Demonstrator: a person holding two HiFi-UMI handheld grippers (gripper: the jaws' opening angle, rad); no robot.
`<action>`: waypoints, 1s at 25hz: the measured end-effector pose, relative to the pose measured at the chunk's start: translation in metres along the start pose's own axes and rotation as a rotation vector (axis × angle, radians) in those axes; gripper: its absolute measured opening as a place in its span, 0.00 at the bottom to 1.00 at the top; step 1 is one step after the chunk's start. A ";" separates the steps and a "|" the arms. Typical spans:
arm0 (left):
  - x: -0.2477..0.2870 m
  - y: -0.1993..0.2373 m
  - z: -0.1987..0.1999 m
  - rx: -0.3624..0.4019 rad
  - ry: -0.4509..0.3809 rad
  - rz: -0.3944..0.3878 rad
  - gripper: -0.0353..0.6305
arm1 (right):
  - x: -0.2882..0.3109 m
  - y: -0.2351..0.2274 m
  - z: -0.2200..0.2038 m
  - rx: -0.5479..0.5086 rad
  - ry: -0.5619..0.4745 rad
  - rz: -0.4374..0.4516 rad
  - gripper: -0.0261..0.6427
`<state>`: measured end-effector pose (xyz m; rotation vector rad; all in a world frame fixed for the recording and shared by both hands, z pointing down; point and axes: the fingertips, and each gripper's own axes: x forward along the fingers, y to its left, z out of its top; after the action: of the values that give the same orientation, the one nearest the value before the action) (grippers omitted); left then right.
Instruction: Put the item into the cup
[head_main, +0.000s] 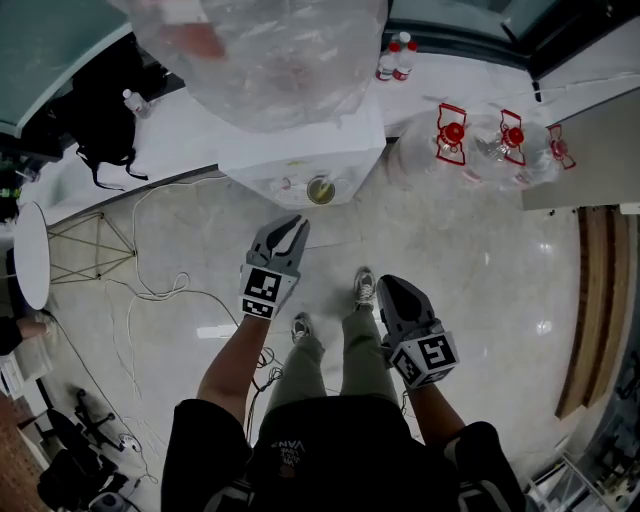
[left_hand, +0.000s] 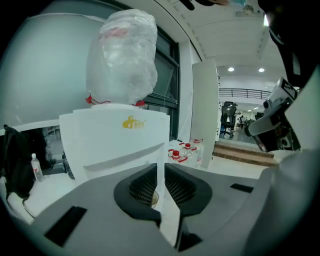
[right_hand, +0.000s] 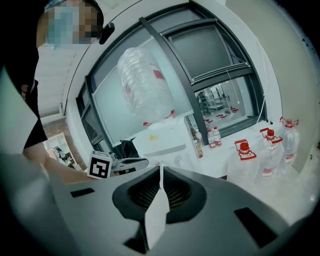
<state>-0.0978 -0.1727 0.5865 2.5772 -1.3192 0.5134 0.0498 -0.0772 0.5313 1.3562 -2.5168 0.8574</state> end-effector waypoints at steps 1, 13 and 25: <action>-0.008 -0.001 0.005 0.005 -0.009 -0.005 0.14 | -0.001 0.005 0.002 -0.002 -0.005 0.000 0.11; -0.100 -0.013 0.070 0.045 -0.140 -0.030 0.08 | -0.018 0.060 0.027 -0.042 -0.071 0.006 0.11; -0.193 -0.039 0.124 0.037 -0.253 -0.034 0.08 | -0.064 0.116 0.061 -0.105 -0.164 -0.022 0.11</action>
<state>-0.1444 -0.0475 0.3958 2.7630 -1.3482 0.2125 0.0013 -0.0154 0.4085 1.4723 -2.6200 0.6240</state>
